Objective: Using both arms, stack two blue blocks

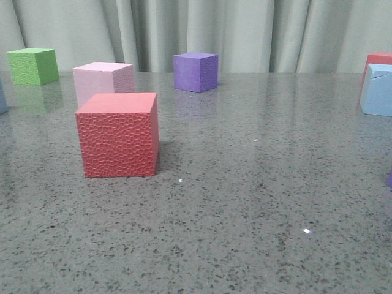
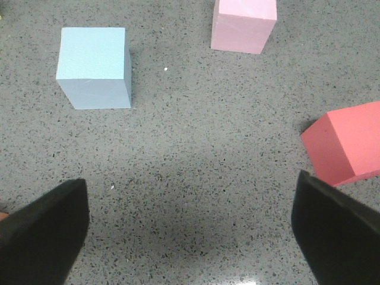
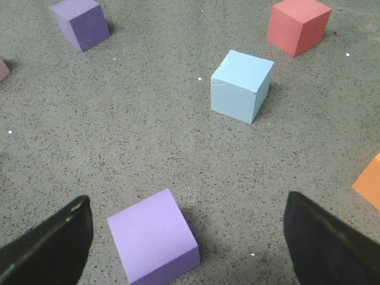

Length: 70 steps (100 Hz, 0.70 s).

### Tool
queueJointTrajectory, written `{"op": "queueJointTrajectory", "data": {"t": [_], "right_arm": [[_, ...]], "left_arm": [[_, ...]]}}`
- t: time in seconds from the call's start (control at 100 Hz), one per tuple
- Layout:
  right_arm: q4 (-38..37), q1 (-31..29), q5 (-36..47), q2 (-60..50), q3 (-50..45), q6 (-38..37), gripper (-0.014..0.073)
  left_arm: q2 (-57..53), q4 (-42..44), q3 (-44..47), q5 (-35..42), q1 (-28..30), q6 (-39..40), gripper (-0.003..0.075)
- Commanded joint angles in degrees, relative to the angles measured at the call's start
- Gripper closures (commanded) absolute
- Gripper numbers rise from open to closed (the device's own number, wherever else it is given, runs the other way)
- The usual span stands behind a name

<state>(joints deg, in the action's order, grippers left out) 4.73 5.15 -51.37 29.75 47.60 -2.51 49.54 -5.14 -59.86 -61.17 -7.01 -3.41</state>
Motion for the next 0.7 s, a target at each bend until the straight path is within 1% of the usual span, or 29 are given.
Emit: {"op": "queueJointTrajectory", "data": {"t": [0.0, 0.19, 0.33, 0.51, 0.69], "right_arm": [[0.72, -0.35, 4.84, 0.73, 1.97, 0.28, -0.0052], [0.79, -0.35, 7.67, 0.93, 1.97, -4.61, -0.0052], [0.79, -0.35, 8.69, 3.42, 2.44, -6.98, -0.0052], [0.79, -0.47, 8.25, 10.21, 5.26, -8.02, -0.0052], [0.79, -0.65, 8.02, 18.15, 10.0, -9.88, -0.0052]], "left_arm": [[-0.08, -0.99, -1.96, 3.51, -0.34, -0.01, 0.0057], [-0.08, -0.99, -1.96, 3.51, -0.34, -0.01, 0.0057], [-0.08, -0.99, -1.96, 3.61, -0.34, -0.01, 0.0057], [-0.08, -0.99, -1.96, 3.61, -0.34, -0.01, 0.0057], [-0.08, -0.99, -1.96, 3.61, -0.34, -0.01, 0.0057]]}}
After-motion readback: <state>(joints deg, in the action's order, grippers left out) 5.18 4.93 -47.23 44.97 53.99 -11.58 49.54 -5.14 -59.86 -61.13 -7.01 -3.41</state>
